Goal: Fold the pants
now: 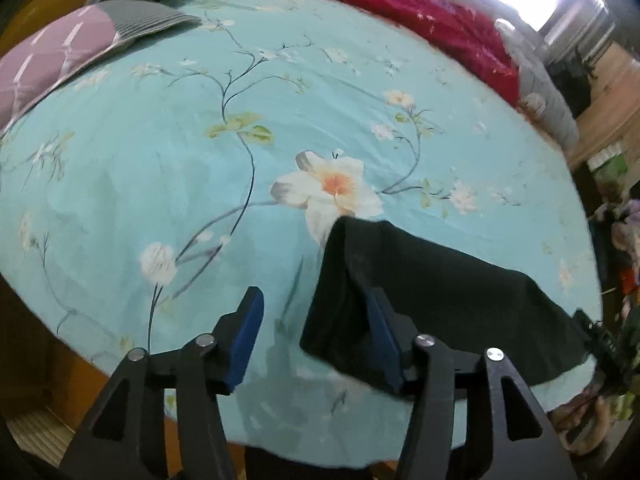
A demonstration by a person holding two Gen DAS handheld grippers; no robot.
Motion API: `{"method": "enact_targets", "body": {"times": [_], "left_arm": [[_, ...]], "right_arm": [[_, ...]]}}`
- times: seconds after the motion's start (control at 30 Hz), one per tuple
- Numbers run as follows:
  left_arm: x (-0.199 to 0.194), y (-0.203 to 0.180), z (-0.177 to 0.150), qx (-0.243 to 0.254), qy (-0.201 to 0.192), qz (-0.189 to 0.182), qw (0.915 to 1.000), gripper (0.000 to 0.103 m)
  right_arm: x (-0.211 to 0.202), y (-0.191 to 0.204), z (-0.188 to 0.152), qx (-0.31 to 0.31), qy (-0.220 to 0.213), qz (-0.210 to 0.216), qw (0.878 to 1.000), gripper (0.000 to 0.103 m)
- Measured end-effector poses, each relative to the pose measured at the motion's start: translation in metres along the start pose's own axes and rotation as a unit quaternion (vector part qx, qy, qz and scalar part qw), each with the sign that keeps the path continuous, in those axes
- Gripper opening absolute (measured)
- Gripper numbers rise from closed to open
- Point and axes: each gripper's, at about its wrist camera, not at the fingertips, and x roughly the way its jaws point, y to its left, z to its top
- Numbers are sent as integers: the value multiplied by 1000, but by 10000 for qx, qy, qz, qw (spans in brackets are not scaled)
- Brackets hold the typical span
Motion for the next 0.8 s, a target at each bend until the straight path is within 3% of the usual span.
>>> {"method": "enact_targets", "body": {"times": [0.1, 0.13, 0.23, 0.33, 0.4, 0.43, 0.47, 0.5, 0.57, 0.7, 0.8], "left_arm": [[-7, -4, -15, -175, 198, -295, 9992, 64], [-5, -8, -25, -294, 326, -512, 9977, 65], [8, -25, -48, -391, 686, -923, 9926, 69], [34, -48, -59, -353, 1012, -760, 9913, 69], [49, -59, -60, -364, 1163, -680, 9902, 68], [57, -65, -58, -375, 1191, -545, 9907, 64], [62, -70, -56, -389, 1234, -379, 9909, 47], [65, -72, -54, -414, 1296, -321, 9902, 38], [63, -74, -49, -568, 1376, -271, 9885, 28], [57, -69, -47, -536, 1279, -134, 9903, 25], [67, -61, -49, -694, 1479, -91, 9865, 28]], "right_arm": [[-53, -83, -22, 1215, -573, -268, 9906, 48], [-77, -124, -36, 1809, -835, -419, 9791, 48], [-115, -191, -64, 2811, -1193, -565, 9505, 48], [-126, -235, -92, 3461, -1261, -342, 9291, 48], [-119, -245, -97, 3623, -1267, -128, 9233, 48], [-118, -249, -97, 3681, -1293, -30, 9207, 48], [-111, -255, -96, 3775, -1308, 22, 9167, 48], [-105, -259, -93, 3846, -1324, 34, 9135, 48], [-102, -262, -82, 3738, -1309, 78, 9182, 10], [-129, -242, -73, 3215, -1741, 83, 9308, 11], [-107, -257, -89, 3478, -1264, -174, 9288, 12]]}}
